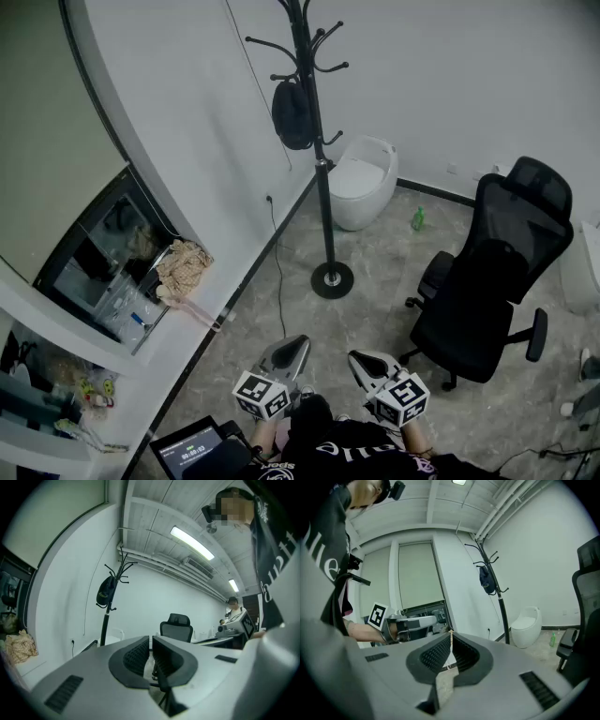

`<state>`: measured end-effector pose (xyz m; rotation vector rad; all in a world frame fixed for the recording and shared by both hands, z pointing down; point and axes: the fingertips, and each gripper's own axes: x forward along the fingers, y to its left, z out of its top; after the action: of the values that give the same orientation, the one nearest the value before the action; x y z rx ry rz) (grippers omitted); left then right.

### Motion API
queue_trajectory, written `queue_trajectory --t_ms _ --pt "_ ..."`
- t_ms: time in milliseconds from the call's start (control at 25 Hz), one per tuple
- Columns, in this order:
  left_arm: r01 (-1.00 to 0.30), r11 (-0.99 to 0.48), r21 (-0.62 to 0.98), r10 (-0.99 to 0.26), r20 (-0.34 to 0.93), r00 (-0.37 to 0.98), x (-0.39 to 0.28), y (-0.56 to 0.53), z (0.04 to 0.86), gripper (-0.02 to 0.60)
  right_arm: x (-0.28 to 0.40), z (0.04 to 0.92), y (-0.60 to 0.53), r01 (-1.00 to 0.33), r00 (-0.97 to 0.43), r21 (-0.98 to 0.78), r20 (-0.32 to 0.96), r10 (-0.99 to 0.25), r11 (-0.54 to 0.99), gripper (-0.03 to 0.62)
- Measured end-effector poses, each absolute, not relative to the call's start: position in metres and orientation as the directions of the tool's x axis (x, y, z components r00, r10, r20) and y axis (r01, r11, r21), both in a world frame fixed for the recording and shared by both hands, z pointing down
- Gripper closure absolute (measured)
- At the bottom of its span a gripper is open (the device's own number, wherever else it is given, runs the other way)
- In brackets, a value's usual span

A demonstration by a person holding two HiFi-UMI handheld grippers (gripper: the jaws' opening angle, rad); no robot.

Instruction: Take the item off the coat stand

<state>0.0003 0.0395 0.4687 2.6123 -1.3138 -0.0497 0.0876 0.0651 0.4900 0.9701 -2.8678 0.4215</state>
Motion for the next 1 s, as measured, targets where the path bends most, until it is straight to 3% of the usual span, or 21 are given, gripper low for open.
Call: queue_trajectory --t_ms 560,1000 --pt "-0.779 -0.584 0.229 -0.791 0.056 0.61 -0.034 -0.098 0.483 0.575 0.073 0.501 -0.063 -0.666 -0.746 -0.237 0.185 -0.64 0.707 0.576" --pt "-0.769 -0.621 0.152 -0.778 0.004 0.628 -0.108 -0.255 0.447 0.574 -0.002 0.477 -0.214 -0.677 -0.735 -0.204 0.144 -0.662 0.707 0.576"
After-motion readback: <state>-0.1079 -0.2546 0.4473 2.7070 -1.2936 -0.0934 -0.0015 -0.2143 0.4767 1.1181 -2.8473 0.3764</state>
